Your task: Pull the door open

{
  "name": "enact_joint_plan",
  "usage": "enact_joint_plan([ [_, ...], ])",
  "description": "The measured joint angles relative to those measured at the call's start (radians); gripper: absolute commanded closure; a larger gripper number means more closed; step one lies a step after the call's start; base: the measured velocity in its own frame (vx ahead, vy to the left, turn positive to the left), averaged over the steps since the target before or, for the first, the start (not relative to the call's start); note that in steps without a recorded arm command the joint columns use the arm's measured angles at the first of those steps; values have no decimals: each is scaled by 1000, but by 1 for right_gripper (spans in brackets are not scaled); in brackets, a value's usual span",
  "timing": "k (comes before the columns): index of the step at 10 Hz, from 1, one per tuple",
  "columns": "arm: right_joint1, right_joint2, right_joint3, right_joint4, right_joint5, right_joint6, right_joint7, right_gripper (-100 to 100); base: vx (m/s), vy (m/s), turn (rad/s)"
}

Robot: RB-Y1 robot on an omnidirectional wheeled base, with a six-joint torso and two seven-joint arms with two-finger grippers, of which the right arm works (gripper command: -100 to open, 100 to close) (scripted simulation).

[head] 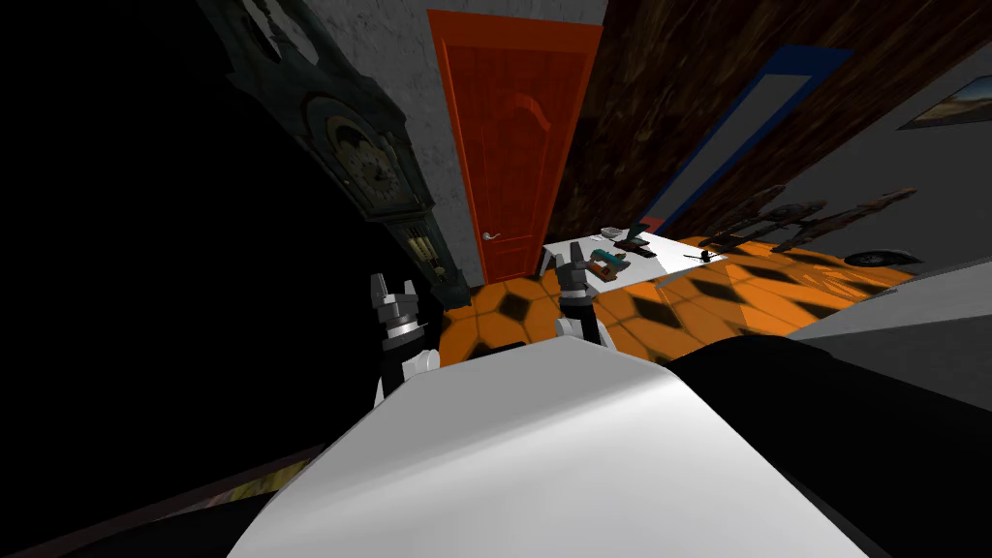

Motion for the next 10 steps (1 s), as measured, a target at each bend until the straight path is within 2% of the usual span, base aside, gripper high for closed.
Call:
enact_joint_plan([
  [5,-37,-21,-19,86,5,-11,-4,-100,89,3,37],
  [10,-100,-45,-49,207,10,-25,-9,-100,95,14,48],
])
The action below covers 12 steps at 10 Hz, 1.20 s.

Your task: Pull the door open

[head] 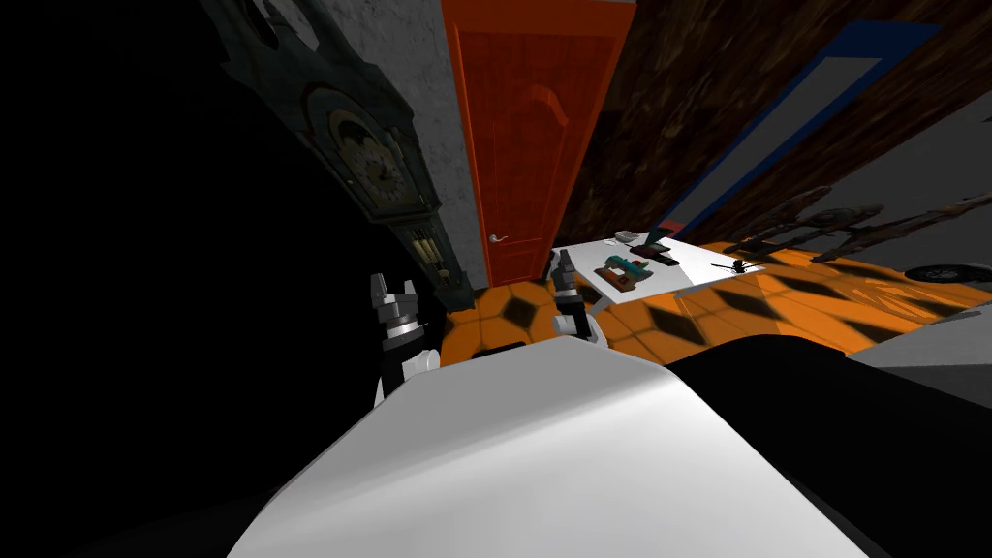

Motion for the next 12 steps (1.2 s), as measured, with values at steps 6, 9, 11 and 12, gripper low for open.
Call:
enact_joint_plan([
  [6,-58,-22,-31,139,8,-20,-7,-100,92,5,51],
  [9,-104,-33,-50,230,13,-34,-9,-100,99,2,58],
  [11,-130,-40,-62,280,16,-35,-11,-100,98,-1,65],
  [12,-141,-44,-69,309,17,-40,-13,-100,105,4,43],
])
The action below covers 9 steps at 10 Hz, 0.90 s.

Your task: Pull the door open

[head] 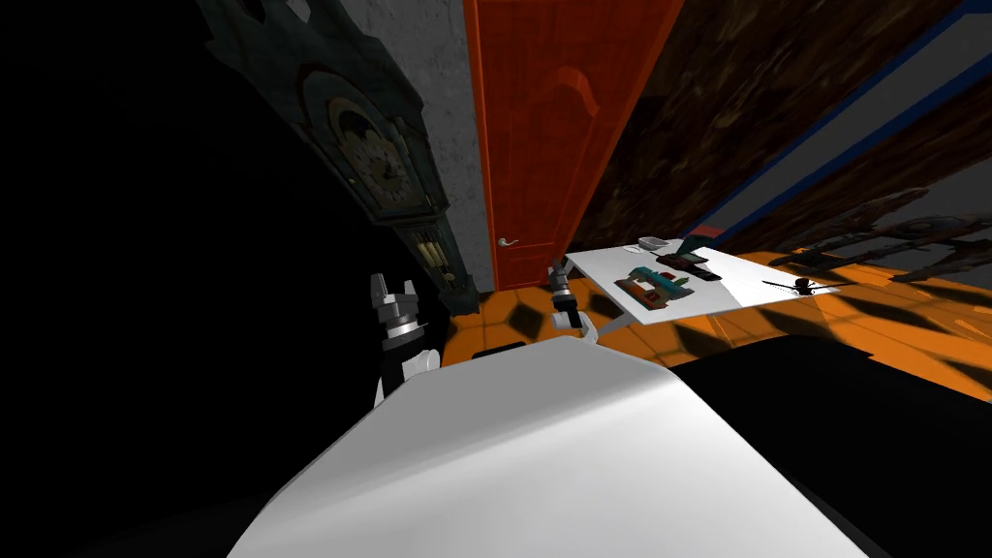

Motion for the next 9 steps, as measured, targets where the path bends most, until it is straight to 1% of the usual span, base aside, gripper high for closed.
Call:
enact_joint_plan([
  [2,-25,-5,-13,63,4,-14,-2,-100,93,11,63],
  [3,-42,-9,-20,90,6,-15,-3,-100,95,4,68],
  [6,-72,-15,-34,156,9,-23,-5,-100,66,0,42],
  [9,-110,-24,-54,244,14,-37,-9,-100,97,-2,64],
])
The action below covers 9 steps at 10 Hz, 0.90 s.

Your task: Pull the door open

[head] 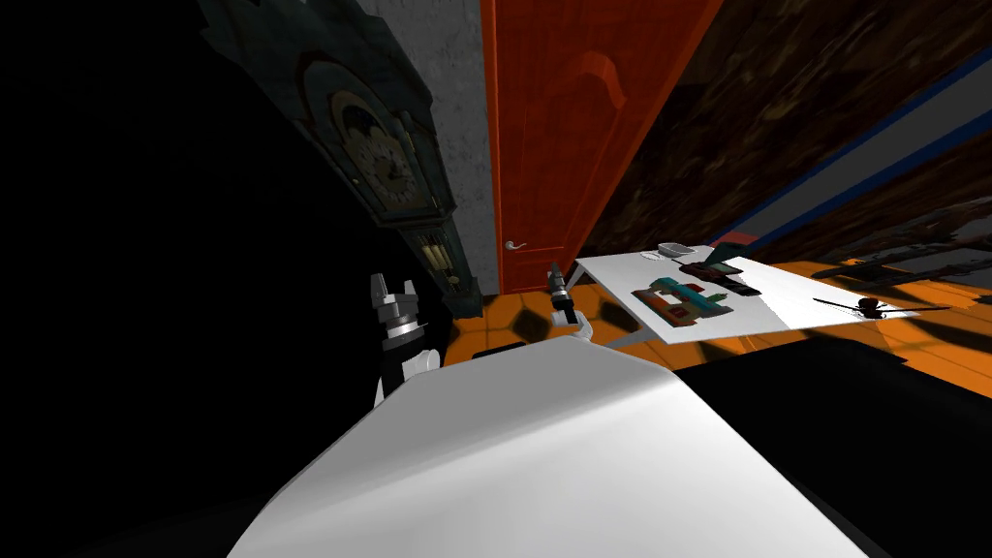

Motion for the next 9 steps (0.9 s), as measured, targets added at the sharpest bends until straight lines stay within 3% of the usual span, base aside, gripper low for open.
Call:
enact_joint_plan([
  [2,-37,-14,-17,63,1,-5,-6,-100,112,-4,63],
  [9,-116,-29,-58,246,12,-31,-14,-100,80,0,48],
])
